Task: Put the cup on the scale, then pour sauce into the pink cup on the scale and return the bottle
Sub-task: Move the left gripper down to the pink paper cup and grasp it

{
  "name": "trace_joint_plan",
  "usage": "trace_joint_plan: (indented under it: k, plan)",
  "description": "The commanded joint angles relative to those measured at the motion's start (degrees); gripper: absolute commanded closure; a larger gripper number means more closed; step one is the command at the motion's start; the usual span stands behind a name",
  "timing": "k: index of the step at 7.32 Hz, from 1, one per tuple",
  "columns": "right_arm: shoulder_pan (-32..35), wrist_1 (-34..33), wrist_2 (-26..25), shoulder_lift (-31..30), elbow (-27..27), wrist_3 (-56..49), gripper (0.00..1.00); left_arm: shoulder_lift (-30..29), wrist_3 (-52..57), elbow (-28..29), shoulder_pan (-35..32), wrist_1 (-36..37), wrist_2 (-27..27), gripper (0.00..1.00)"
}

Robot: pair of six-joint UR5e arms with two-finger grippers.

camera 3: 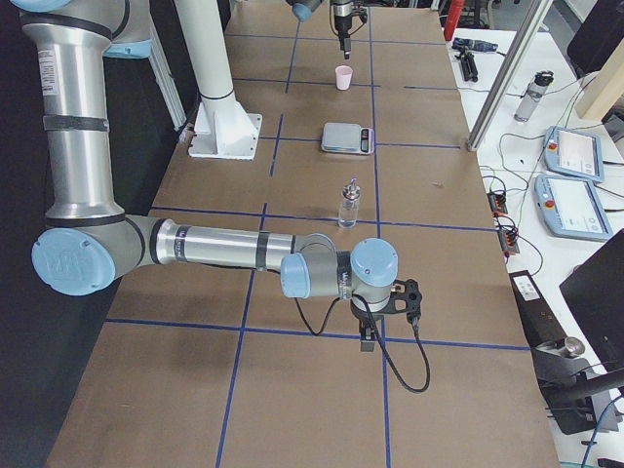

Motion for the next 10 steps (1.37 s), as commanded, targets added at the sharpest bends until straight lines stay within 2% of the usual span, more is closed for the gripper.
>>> trace_joint_plan:
  k: [1, 8, 9, 10]
  plan:
    - [0.0, -0.1, 0.0, 0.0, -0.1, 0.1, 0.0, -1.2, 0.1, 2.2, 0.9, -1.7, 1.4, 0.01]
    - [0.0, -0.1, 2.0, 0.1, -0.4, 0.1, 0.0, -1.6, 0.7, 4.8, 4.7, -1.7, 2.7, 0.01]
    - [0.0, -0.1, 2.0, 0.0, -0.3, 0.1, 0.0, -1.6, 0.7, 4.9, 5.1, -1.7, 2.7, 0.02]
    - [0.0, -0.1, 2.0, 0.0, -0.3, 0.1, 0.0, -1.6, 0.7, 4.9, 5.1, -1.7, 2.7, 0.13]
